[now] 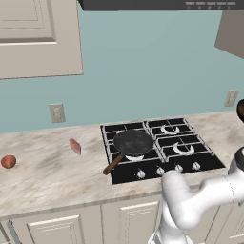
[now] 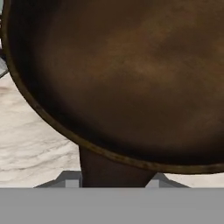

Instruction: Place both pans onto different burners. Then place the onion and the steak on different pans.

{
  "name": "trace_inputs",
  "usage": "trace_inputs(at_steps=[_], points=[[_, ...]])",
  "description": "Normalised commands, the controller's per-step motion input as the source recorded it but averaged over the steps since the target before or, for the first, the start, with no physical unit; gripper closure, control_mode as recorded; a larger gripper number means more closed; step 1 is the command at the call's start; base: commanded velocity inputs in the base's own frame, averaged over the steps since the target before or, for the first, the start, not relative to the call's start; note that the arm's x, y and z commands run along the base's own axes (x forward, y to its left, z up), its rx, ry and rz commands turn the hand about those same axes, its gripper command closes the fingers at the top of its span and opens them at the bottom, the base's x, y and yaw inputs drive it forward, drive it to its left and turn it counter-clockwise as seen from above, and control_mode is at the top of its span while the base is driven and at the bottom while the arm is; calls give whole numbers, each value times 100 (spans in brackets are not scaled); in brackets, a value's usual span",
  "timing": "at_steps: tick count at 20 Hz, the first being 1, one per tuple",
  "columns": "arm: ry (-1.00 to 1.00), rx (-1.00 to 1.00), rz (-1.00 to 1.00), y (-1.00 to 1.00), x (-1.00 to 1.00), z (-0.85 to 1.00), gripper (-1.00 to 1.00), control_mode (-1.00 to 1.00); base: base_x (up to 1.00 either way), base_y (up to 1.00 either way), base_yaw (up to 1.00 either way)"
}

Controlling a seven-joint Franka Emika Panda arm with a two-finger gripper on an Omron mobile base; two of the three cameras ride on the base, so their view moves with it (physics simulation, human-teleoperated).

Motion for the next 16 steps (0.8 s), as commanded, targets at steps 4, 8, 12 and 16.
trace_inputs(at_steps=[4,8,12,16], points=[[-7,-1,12,42,0,27,100,-100,0,0,0],[-2,-5,8,54,-1,14,100,-100,0,0,0],[-1,-8,6,55,-9,23,100,-100,0,0,0],[-1,-14,5,46,-20,34,100,-100,0,0,0]])
